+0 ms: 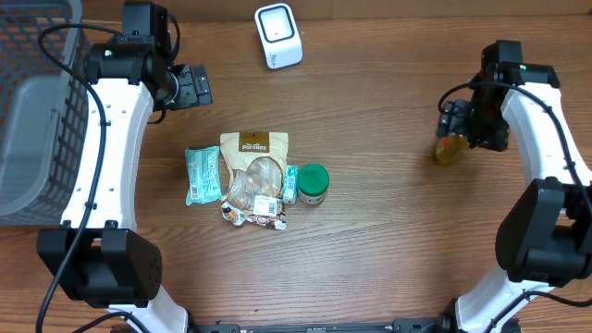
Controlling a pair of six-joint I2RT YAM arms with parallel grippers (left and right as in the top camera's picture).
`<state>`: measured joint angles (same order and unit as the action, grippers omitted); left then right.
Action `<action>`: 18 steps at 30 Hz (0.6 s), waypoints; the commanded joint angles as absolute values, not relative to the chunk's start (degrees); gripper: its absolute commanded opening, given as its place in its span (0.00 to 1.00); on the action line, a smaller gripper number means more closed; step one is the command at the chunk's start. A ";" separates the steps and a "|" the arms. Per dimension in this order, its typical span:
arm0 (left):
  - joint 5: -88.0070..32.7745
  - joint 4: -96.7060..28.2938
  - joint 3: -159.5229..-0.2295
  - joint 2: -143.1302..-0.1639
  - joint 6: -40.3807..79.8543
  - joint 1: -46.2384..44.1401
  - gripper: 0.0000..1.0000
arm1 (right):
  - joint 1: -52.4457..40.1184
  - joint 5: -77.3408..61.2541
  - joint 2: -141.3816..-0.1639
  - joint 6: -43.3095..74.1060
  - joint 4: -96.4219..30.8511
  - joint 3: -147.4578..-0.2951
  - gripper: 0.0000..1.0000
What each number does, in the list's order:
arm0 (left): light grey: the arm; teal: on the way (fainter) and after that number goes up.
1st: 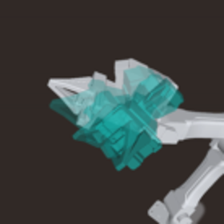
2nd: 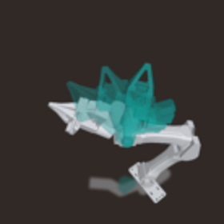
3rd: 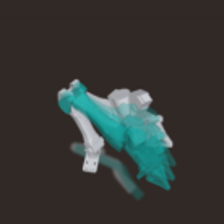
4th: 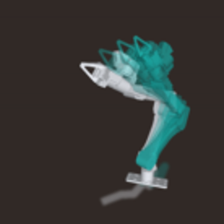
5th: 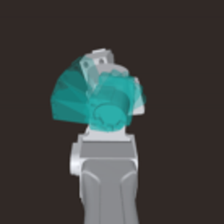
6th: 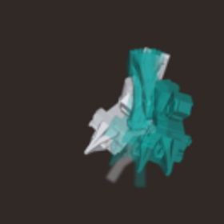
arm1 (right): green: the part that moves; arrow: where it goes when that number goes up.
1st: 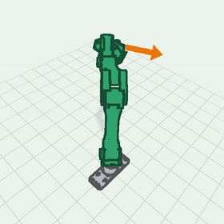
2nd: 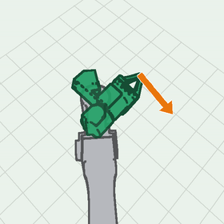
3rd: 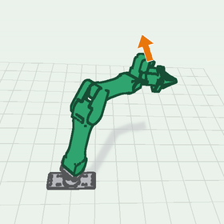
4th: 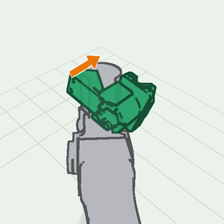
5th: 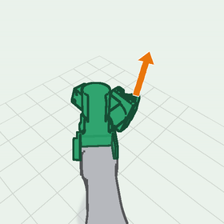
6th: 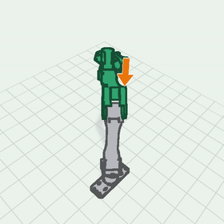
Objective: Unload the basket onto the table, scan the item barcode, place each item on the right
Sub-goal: 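Move the yellow bottle right and lower it onto the table, then open the right gripper and release the yellow bottle upright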
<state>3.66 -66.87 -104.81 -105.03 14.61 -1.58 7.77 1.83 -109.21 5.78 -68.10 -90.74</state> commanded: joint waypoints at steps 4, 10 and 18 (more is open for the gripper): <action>3.53 -66.87 -105.49 -104.60 14.81 -1.91 1.00 | 7.66 1.78 -108.44 6.24 -67.16 -90.80 1.00; 3.53 -66.87 -105.49 -104.60 14.81 -1.91 1.00 | 7.60 1.89 -108.07 7.49 -73.25 -101.03 1.00; 3.53 -66.87 -105.49 -104.60 14.81 -1.91 1.00 | 7.57 0.14 -108.01 7.51 -79.31 -111.48 1.00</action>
